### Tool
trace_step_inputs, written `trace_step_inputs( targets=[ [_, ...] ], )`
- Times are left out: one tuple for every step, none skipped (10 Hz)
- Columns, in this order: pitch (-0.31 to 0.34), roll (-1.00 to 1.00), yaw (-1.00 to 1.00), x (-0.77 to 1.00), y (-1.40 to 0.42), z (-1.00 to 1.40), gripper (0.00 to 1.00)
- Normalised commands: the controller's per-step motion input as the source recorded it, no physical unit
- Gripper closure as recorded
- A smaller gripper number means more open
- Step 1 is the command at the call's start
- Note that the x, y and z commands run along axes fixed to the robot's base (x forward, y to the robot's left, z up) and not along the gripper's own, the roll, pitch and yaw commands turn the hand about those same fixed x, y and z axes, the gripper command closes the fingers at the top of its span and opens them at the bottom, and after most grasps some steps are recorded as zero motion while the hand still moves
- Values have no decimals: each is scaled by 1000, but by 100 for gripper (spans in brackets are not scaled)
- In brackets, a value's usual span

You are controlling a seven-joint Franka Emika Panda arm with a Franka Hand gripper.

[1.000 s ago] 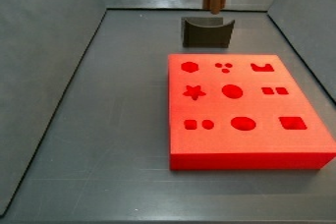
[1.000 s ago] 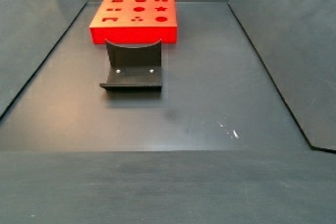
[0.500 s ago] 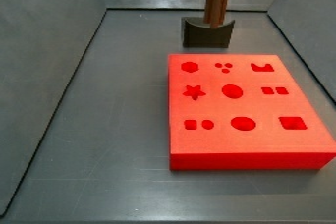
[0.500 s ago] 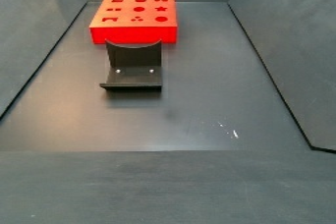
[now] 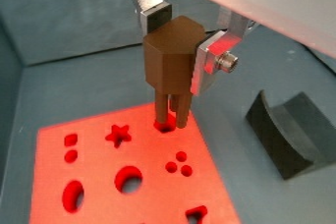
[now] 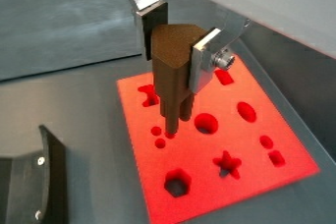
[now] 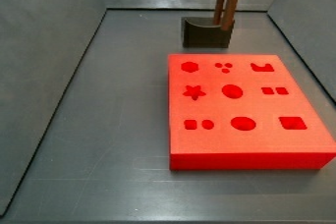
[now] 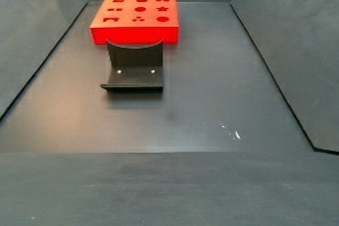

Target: Insert the 3 prong object.

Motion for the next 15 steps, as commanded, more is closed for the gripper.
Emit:
trace_step_inputs(
  targets=[
    [0, 54, 811, 326, 0, -86, 100],
    [26, 143, 689, 489, 0, 0, 100],
    [123, 0, 0, 149, 0, 0, 100],
    [83, -61, -186, 169, 197, -246, 100],
    [194, 1, -489, 386, 197, -546, 100],
    [206, 153, -566, 257, 89, -586, 100],
    [154, 199, -443, 49, 0, -437, 100],
    [96, 183, -331, 0, -23, -343, 100],
    [0, 179, -134, 0, -120, -231, 100],
    [-7, 227, 0, 0, -169, -157, 100],
    [0, 231, 0, 54, -211, -149, 100],
    [0, 206, 0, 151, -217, -203, 100],
    [0, 134, 126, 463, -54, -283, 100],
    [0, 66, 300, 543, 0, -329, 100],
    [-34, 9, 269, 374, 0, -331, 100]
  ],
)
